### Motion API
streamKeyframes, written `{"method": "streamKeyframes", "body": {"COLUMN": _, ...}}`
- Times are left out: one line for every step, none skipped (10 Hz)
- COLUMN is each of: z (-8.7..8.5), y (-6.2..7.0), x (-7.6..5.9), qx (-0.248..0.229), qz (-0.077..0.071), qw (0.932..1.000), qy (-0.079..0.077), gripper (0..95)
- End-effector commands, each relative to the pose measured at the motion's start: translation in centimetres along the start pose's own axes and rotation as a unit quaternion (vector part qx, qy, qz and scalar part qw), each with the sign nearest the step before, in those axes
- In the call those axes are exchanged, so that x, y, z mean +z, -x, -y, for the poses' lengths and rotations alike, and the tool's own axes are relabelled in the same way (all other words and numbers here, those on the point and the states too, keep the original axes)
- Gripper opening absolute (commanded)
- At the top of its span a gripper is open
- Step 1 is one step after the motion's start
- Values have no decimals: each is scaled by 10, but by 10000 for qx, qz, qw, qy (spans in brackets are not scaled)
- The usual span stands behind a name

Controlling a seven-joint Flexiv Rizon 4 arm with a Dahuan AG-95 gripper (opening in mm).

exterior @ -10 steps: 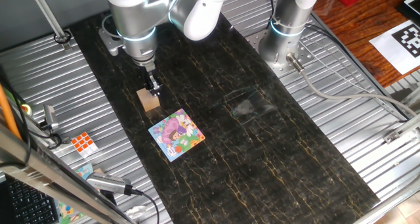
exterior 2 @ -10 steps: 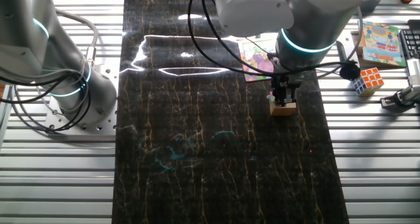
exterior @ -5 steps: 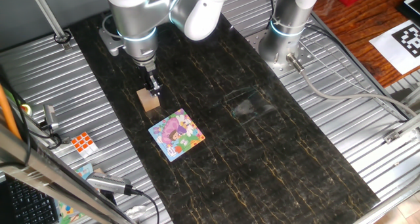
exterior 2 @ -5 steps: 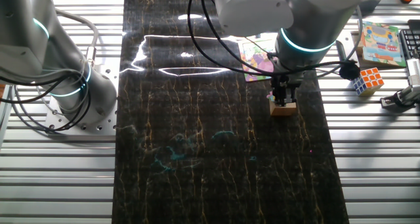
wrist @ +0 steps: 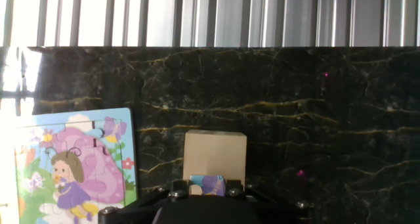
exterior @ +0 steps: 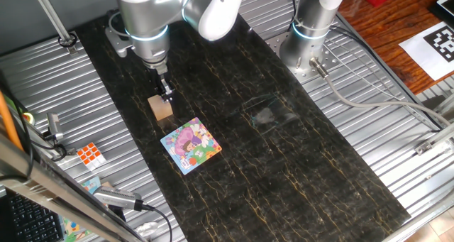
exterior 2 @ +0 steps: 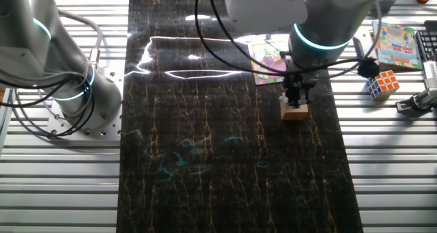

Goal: Assemble one piece of a puzzle

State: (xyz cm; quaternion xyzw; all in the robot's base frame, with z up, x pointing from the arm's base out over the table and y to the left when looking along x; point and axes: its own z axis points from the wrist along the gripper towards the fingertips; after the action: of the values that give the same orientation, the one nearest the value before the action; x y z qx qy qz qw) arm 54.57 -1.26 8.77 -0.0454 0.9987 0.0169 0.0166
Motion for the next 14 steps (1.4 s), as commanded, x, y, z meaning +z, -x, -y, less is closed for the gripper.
{"method": "streamKeyframes", "body": {"z": -5, "y": 6, "x": -1, "qx": 15, "qz": 4, "qw": 10000, "qy": -1, "gripper": 190}}
{"method": "streamKeyframes", "body": {"z": -11, "y": 10, "x": -2, "qx": 35, "qz": 1, "qw": 10000, "qy": -6, "gripper": 190}}
{"method": "streamKeyframes", "body": {"z": -15, "y": 13, "x": -4, "qx": 39, "qz": -6, "qw": 10000, "qy": -5, "gripper": 190}}
{"method": "streamKeyframes", "body": {"z": -23, "y": 20, "x": -6, "qx": 43, "qz": -24, "qw": 10000, "qy": -5, "gripper": 190}}
{"method": "streamKeyframes", "body": {"z": -26, "y": 23, "x": -7, "qx": 37, "qz": -28, "qw": 10000, "qy": -14, "gripper": 190}}
{"method": "streamKeyframes", "body": {"z": -32, "y": 30, "x": -7, "qx": 26, "qz": -37, "qw": 10000, "qy": -18, "gripper": 190}}
{"method": "streamKeyframes", "body": {"z": -45, "y": 43, "x": -7, "qx": 10, "qz": -60, "qw": 10000, "qy": -32, "gripper": 190}}
{"method": "streamKeyframes", "body": {"z": -52, "y": 50, "x": -8, "qx": -16, "qz": -80, "qw": 10000, "qy": -42, "gripper": 190}}
{"method": "streamKeyframes", "body": {"z": -60, "y": 55, "x": -8, "qx": -48, "qz": -101, "qw": 9999, "qy": -53, "gripper": 190}}
{"method": "streamKeyframes", "body": {"z": -69, "y": 60, "x": -7, "qx": -88, "qz": -111, "qw": 9999, "qy": -63, "gripper": 190}}
{"method": "streamKeyframes", "body": {"z": -74, "y": 63, "x": -5, "qx": -105, "qz": -113, "qw": 9998, "qy": -82, "gripper": 190}}
{"method": "streamKeyframes", "body": {"z": -81, "y": 67, "x": -1, "qx": -146, "qz": -110, "qw": 9998, "qy": -97, "gripper": 190}}
{"method": "streamKeyframes", "body": {"z": -86, "y": 68, "x": 3, "qx": -152, "qz": -111, "qw": 9998, "qy": -113, "gripper": 190}}
{"method": "streamKeyframes", "body": {"z": -89, "y": 68, "x": 9, "qx": -172, "qz": -112, "qw": 9997, "qy": -120, "gripper": 190}}
